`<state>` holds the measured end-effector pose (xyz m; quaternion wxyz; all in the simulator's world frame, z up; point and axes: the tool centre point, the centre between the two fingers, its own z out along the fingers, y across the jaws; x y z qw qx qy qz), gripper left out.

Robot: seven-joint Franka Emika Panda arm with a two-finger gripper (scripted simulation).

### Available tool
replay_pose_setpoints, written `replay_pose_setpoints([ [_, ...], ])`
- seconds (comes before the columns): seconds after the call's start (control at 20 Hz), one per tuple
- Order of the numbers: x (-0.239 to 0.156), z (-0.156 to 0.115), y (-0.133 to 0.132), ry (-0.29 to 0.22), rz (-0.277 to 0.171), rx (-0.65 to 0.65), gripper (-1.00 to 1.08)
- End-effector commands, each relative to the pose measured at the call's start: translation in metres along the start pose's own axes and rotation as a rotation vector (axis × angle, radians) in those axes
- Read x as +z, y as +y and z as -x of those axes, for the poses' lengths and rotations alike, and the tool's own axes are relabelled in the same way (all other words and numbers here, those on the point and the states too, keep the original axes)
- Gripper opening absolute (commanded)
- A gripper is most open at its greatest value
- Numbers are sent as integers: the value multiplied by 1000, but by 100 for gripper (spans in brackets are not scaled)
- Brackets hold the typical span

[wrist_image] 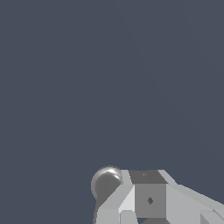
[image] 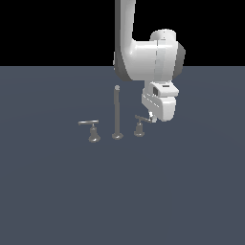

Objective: Turn on the faucet by rotating a designated handle.

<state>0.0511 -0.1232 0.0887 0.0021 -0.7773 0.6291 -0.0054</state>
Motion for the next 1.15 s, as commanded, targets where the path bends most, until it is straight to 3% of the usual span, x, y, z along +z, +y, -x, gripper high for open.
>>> replay_pose_setpoints([
  [0.0, 0, 3, 2, -1, 1, 0, -100],
  [0.55, -1, 37, 26, -5, 9, -4, -100],
  [0.6, -1, 37, 26, -5, 9, -4, -100],
  [0.65, 0, 19, 27, 3, 5, 19, -100],
  [1.1, -1, 77, 17, -5, 10, -3, -100],
])
